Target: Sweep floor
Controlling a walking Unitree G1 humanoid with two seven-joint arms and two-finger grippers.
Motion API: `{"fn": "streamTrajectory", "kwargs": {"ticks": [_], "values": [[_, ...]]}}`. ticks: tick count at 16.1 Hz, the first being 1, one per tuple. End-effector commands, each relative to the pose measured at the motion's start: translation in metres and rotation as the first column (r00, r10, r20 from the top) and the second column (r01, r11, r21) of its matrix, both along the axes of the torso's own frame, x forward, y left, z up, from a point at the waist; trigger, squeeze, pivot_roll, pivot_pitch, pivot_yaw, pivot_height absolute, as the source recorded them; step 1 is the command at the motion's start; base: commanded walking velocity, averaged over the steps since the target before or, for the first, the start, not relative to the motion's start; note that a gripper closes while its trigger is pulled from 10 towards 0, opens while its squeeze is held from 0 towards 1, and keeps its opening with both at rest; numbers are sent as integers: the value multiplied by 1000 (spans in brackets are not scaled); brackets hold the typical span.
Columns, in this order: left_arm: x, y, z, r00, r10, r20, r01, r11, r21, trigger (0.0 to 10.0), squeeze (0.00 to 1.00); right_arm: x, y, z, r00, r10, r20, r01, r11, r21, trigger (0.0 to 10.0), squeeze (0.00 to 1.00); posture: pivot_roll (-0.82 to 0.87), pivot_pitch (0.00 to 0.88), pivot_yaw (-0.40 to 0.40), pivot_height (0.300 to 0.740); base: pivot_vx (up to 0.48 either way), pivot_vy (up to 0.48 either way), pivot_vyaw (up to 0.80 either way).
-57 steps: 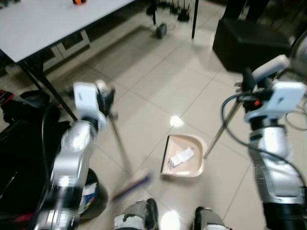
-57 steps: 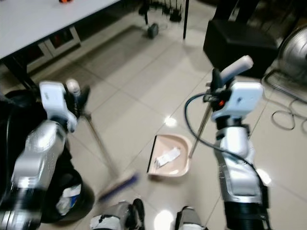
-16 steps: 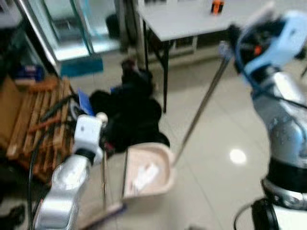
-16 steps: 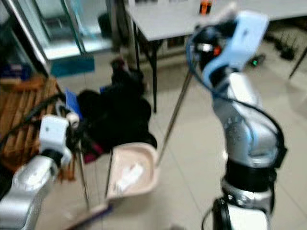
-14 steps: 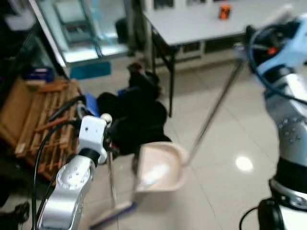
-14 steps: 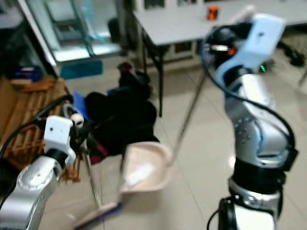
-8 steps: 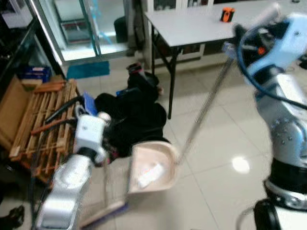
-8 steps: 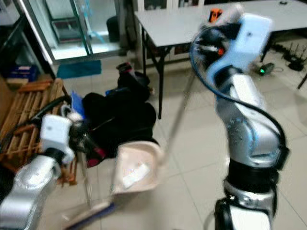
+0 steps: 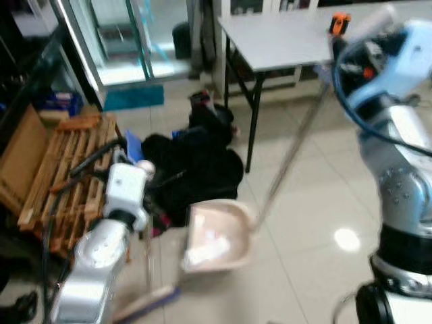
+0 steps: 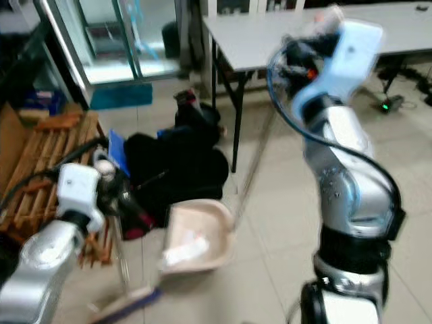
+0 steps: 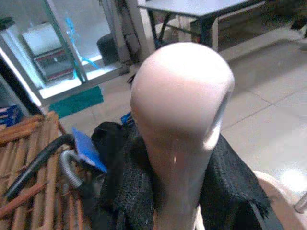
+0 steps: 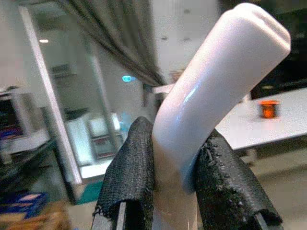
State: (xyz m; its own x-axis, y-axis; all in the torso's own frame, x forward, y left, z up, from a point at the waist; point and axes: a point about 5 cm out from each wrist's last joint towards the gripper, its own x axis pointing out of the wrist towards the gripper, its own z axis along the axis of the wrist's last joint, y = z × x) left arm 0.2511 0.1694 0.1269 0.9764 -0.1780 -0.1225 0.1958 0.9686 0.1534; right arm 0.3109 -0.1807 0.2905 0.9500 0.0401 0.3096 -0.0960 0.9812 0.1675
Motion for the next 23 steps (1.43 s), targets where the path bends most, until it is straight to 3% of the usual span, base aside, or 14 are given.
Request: {"fn": "streamTrajectory", "kwargs": {"ticks": [1, 12, 17, 23], "values": [[2, 4, 7, 999, 5, 37, -6, 1000, 12, 10000, 0, -3, 7, 13, 997, 28, 68, -28, 1000, 7, 10000, 0, -17, 0, 40, 740, 368, 0, 0], [2, 4, 7, 999, -1, 36, 0, 1000, 15, 10000, 0, -3, -7, 3, 997, -54, 50, 51, 997, 60, 10000, 0, -14, 0, 44, 740, 363, 0, 0], [0, 8, 4, 999, 33, 25, -33, 999, 8, 10000, 0, 1, -21, 2, 991, -118, 59, 116, 992, 44, 10000, 0, -14, 6, 44, 740, 0, 0, 0], [1, 7, 3, 999, 33, 19, -34, 999, 10, 10000, 0, 10, -19, -7, 980, -176, 91, 176, 984, 8, 10000, 0, -14, 7, 47, 740, 0, 0, 0]]}}
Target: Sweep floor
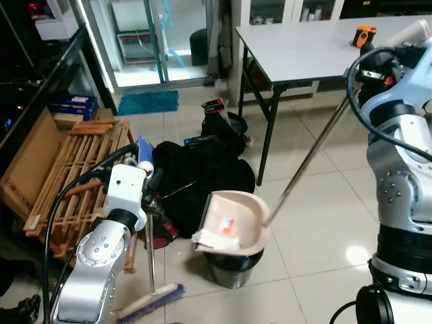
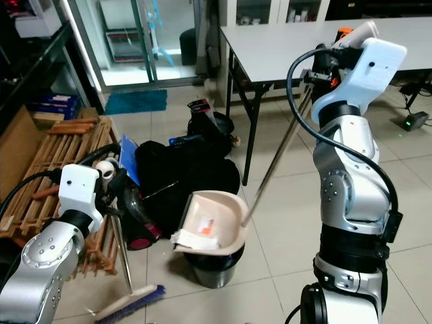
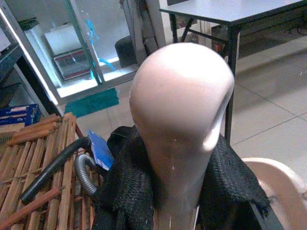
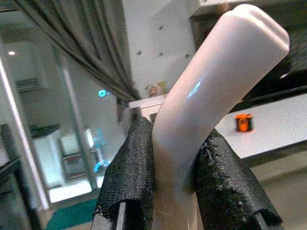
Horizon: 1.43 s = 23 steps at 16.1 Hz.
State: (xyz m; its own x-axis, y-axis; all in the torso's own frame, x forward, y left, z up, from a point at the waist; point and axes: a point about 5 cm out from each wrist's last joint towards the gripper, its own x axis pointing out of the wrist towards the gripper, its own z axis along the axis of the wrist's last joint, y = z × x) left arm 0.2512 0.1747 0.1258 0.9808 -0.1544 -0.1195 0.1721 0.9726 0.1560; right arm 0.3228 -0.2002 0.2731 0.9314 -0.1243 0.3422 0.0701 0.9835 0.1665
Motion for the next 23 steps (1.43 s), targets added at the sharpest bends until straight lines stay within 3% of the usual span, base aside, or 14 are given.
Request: {"fn": "streamTrajectory", "kwargs": {"ticks": [1, 4, 6, 9, 11, 13, 16, 18, 21, 22, 23], "values": [[0, 2, 4, 1000, 7, 11, -7, 1000, 7, 10000, 0, 2, 0, 12, 996, -44, 75, 44, 999, 1, 10000, 0, -11, 10, 49, 740, 0, 0, 0], [0, 2, 3, 1000, 8, 6, -8, 1000, 7, 10000, 0, 10, 4, 12, 992, -73, 101, 73, 997, 0, 10000, 0, -8, 13, 48, 740, 0, 0, 0], [0, 5, 0, 1000, 10, -1, -10, 1000, 9, 10000, 0, 17, 22, 9, 993, -12, 117, 18, 999, -47, 10000, 0, -4, 17, 46, 740, 0, 0, 0], [-1, 7, -2, 1000, 18, 0, -18, 1000, 10, 10000, 0, 16, 57, 4, 979, 115, 166, -71, 965, -251, 10000, 0, -1, 24, 40, 740, 0, 0, 0], [-2, 8, -2, 1000, 20, 0, -20, 1000, 10, 10000, 0, 13, 71, 3, 966, 163, 199, -96, 945, -311, 10000, 0, -1, 28, 39, 740, 0, 0, 0], [-3, 7, -3, 1000, 21, -1, -21, 1000, 9, 10000, 0, 7, 89, 1, 943, 248, 223, -143, 905, -401, 10000, 0, -1, 29, 38, 740, 0, 0, 0], [-3, 5, -2, 1000, 17, -2, -17, 1000, 10, 10000, 0, -13, 130, -11, 852, 483, 201, -324, 788, -524, 10000, 0, -4, 33, 38, 740, 0, 0, 0], [-3, 3, -2, 1000, 13, -3, -13, 1000, 9, 10000, 0, -21, 143, -17, 816, 552, 174, -359, 719, -595, 10000, 0, -5, 33, 39, 740, 0, 0, 0], [-2, 1, -1, 1000, 6, -3, -6, 1000, 5, 10000, 0, -28, 150, -16, 783, 601, 162, -365, 654, -663, 10000, 0, -11, 30, 40, 740, 0, 0, 0], [-2, 0, -1, 1000, 5, -2, -5, 1000, 4, 10000, 0, -29, 150, -15, 779, 604, 166, -355, 644, -677, 10000, 0, -15, 27, 40, 740, 0, 0, 0], [-1, -1, -1, 1000, 4, -1, -4, 1000, 1, 10000, 0, -28, 144, -5, 784, 584, 209, -314, 664, -679, 10000, 0, -19, 23, 39, 740, 0, 0, 0]]}}
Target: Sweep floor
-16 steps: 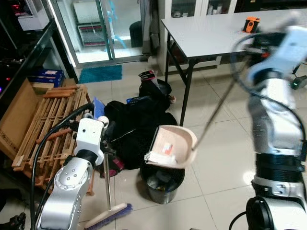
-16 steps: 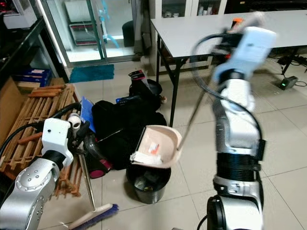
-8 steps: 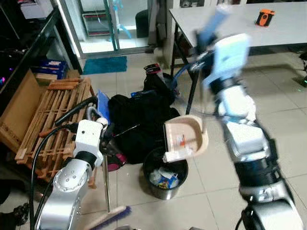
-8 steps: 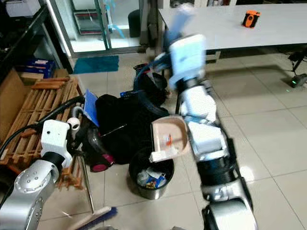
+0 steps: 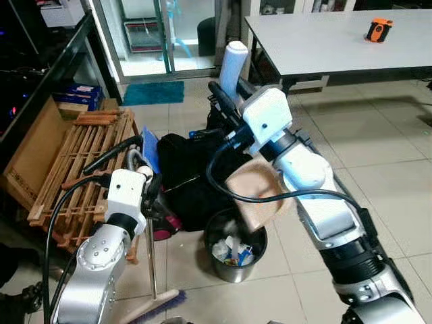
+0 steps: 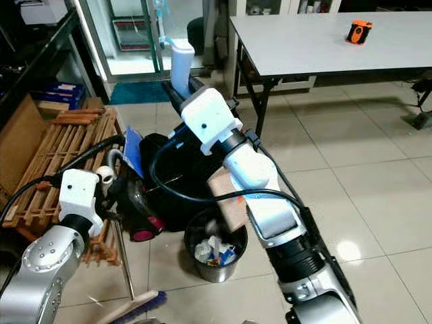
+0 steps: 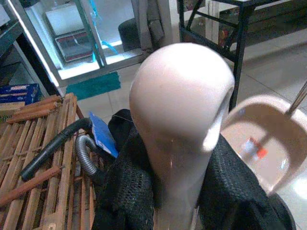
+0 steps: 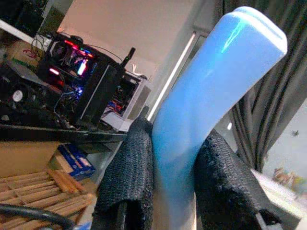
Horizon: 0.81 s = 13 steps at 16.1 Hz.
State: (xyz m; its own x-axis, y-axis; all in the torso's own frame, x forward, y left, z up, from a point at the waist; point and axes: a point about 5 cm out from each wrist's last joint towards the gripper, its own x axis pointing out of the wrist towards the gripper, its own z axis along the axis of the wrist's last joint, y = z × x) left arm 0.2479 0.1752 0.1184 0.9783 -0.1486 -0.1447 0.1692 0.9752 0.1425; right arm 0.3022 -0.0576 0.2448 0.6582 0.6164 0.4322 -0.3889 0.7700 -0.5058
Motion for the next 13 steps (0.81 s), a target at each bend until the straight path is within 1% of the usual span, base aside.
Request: {"fn": "streamTrajectory", "kwargs": {"ticks": [1, 3, 4, 5, 6, 7, 8, 9, 10, 11, 12, 13], "values": [[3, -2, 7, 1000, -3, 27, 3, 1000, 8, 10000, 0, -6, -3, 28, 991, 5, 133, -9, 999, 36, 10000, 0, -19, 22, 39, 740, 0, 0, 0], [3, -3, 7, 1000, -4, 29, 4, 1000, 5, 10000, 0, -3, -13, 36, 988, -47, 146, 38, 997, 69, 10000, 0, -19, 19, 36, 740, 0, 0, 0], [3, -4, 7, 1000, -5, 31, 4, 1000, 4, 10000, 0, 0, -26, 45, 980, -120, 157, 105, 989, 103, 10000, 0, -19, 19, 36, 740, 0, 0, 0], [4, -5, 8, 999, -9, 40, 9, 1000, -11, 10000, 0, 7, -55, 52, 954, -266, 135, 245, 957, 157, 10000, 0, -32, 12, 34, 740, 0, 0, 0], [4, -7, 9, 999, -12, 44, 13, 1000, -18, 10000, 0, 10, -70, 52, 936, -336, 109, 314, 932, 180, 10000, 0, -37, 10, 33, 740, 0, 0, 0], [4, -7, 9, 999, -13, 44, 14, 1000, -20, 10000, 0, 11, -78, 49, 924, -373, 87, 352, 916, 191, 10000, 0, -40, 7, 33, 740, 0, 0, 0], [6, -10, 9, 999, -21, 47, 22, 999, -28, 10000, 0, 11, -111, 34, 858, -513, -18, 503, 834, 228, 10000, 0, -43, 1, 32, 740, 0, 0, 0], [6, -11, 9, 998, -31, 46, 32, 999, -23, 10000, 0, 9, -128, 21, 813, -573, -102, 578, 776, 251, 10000, 0, -45, 0, 32, 740, 0, 0, 0], [7, -12, 9, 998, -39, 47, 40, 999, -19, 10000, 0, 6, -138, 13, 781, -607, -146, 622, 740, 255, 10000, 0, -48, 0, 34, 740, 0, 0, 0], [7, -12, 9, 998, -42, 48, 43, 999, -18, 10000, 0, 5, -141, 11, 770, -618, -156, 636, 730, 251, 10000, 0, -48, 0, 34, 740, 0, 0, 0], [8, -13, 10, 997, -51, 52, 52, 999, -13, 10000, 0, 3, -151, 6, 711, -687, -151, 702, 684, 197, 10000, 0, -49, 0, 35, 740, 0, 0, 0], [10, -14, 11, 997, -57, 56, 58, 998, -12, 10000, 0, 1, -160, 4, 666, -735, -128, 745, 648, 159, 10000, 0, -52, 0, 36, 740, 0, 0, 0]]}}
